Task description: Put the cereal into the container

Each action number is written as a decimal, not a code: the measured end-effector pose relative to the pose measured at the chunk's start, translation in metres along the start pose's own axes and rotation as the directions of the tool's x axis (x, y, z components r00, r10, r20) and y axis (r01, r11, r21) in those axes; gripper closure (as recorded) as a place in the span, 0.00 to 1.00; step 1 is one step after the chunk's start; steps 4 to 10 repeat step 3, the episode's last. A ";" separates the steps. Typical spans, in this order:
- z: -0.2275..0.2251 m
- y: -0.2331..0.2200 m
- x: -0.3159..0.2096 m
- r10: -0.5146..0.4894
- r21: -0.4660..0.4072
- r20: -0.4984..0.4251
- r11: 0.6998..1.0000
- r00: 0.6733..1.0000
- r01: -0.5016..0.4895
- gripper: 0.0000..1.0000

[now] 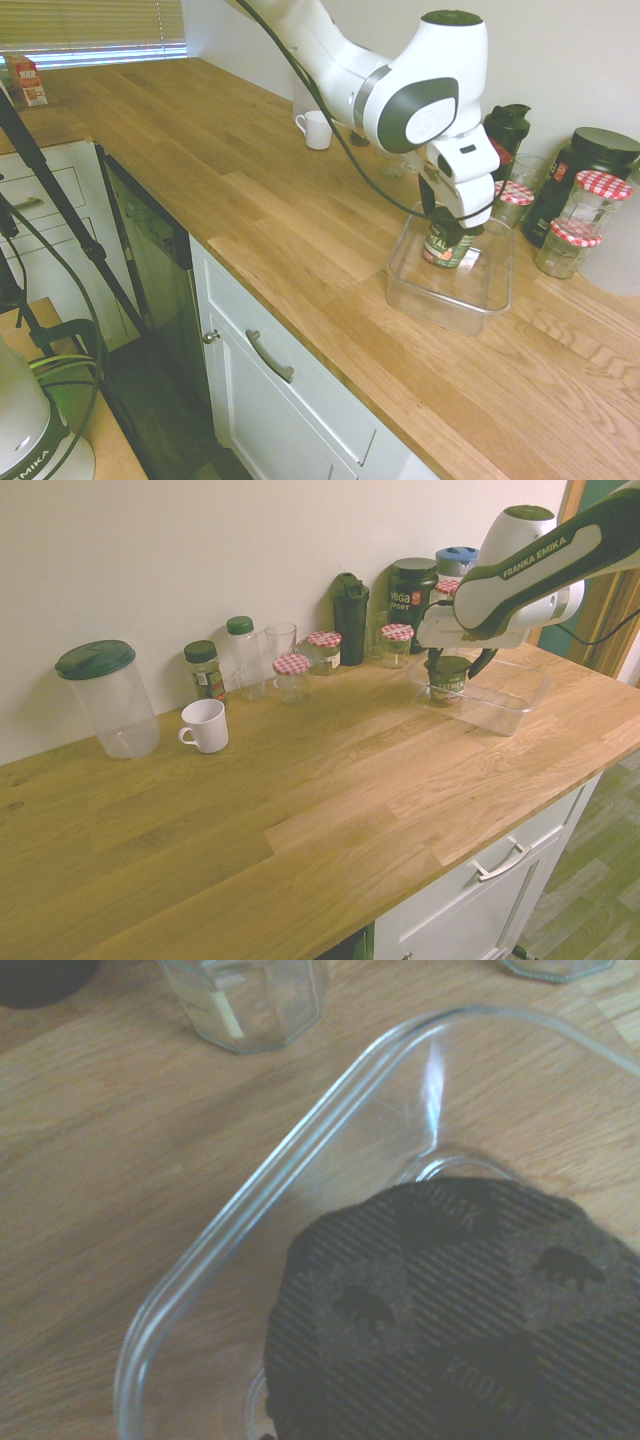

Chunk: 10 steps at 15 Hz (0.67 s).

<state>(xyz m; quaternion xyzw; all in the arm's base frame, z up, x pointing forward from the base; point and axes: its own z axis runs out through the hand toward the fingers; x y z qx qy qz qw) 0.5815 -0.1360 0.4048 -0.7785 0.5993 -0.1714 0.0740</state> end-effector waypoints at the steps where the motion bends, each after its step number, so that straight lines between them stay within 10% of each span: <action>1: -0.009 -0.002 -0.002 -0.004 0.005 0.003 1.000 1.000 0.004 0.00; 10: -0.027 -0.006 -0.008 -0.012 0.017 0.009 1.000 1.000 0.012 0.00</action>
